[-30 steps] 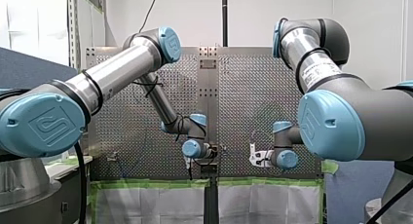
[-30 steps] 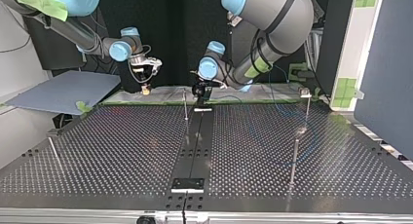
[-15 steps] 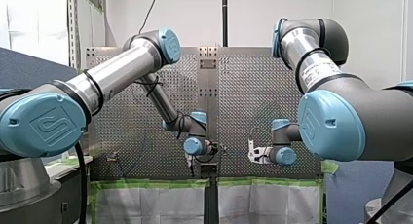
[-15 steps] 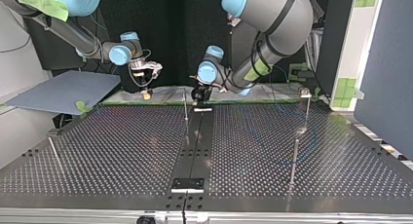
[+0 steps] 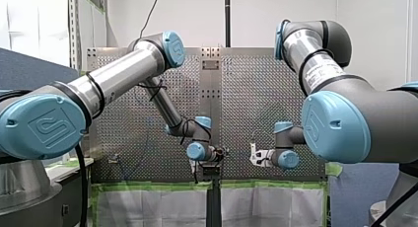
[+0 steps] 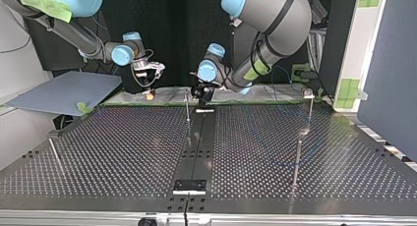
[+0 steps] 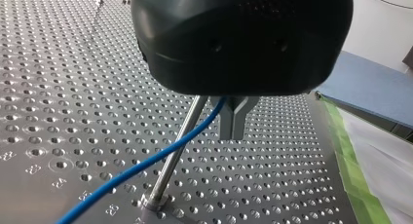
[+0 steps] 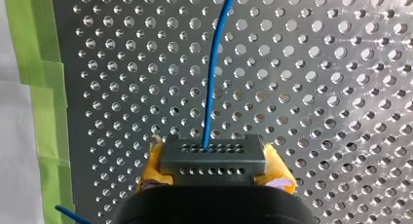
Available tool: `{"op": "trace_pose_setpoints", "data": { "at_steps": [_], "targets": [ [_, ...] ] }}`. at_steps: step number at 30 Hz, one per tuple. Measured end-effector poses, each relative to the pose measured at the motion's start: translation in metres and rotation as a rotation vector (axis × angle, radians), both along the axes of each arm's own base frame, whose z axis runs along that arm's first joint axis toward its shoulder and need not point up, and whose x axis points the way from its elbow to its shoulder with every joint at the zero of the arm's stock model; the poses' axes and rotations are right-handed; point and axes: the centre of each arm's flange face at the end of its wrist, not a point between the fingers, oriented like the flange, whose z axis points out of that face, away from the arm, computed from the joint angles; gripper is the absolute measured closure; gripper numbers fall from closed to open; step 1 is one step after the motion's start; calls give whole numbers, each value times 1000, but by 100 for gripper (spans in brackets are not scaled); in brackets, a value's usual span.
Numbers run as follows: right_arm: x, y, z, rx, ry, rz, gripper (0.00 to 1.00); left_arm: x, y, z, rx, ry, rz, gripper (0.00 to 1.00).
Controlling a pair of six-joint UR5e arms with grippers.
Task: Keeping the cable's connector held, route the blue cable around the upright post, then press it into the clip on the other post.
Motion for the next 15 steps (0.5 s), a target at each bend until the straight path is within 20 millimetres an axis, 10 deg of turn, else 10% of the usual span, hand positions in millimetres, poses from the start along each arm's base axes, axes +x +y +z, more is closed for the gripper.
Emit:
{"op": "trace_pose_setpoints", "data": {
  "at_steps": [15],
  "targets": [
    [0,-8,-27,40,32,-6,100,11,6,4,-11,-17,21,100]
  ]
}}
